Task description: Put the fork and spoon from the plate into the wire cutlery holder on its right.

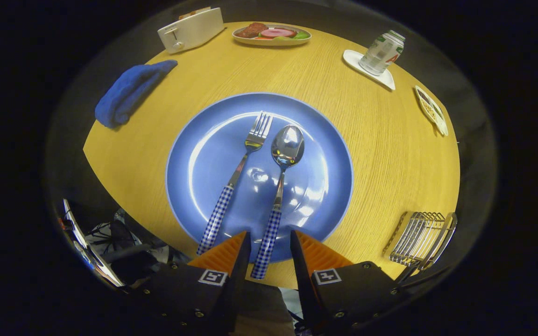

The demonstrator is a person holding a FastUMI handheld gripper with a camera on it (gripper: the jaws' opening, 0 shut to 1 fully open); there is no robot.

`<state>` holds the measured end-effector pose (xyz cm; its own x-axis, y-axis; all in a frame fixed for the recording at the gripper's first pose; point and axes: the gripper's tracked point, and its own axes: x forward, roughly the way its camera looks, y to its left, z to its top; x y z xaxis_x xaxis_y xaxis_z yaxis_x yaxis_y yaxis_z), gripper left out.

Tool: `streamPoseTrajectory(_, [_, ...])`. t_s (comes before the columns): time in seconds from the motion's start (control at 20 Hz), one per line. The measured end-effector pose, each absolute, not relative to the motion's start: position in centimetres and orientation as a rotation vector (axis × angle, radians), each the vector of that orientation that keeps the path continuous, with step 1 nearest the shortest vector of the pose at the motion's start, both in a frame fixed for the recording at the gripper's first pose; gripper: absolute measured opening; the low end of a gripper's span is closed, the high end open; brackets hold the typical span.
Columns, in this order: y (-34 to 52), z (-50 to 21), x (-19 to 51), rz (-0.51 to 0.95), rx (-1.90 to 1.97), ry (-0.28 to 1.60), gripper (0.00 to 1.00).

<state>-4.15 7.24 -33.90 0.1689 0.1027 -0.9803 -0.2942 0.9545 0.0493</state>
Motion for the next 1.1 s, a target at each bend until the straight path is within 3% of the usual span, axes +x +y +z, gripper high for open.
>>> streamPoseTrajectory(0.15, [7.9,-34.3,-3.6,0.318,-0.197,1.433,0.53])
streamPoseTrajectory(0.25, [7.7,-34.1,-4.0,0.325,-0.188,1.438,0.13])
streamPoseTrajectory(1.1, [4.2,-30.3,-3.5,0.361,-0.031,1.534,0.13])
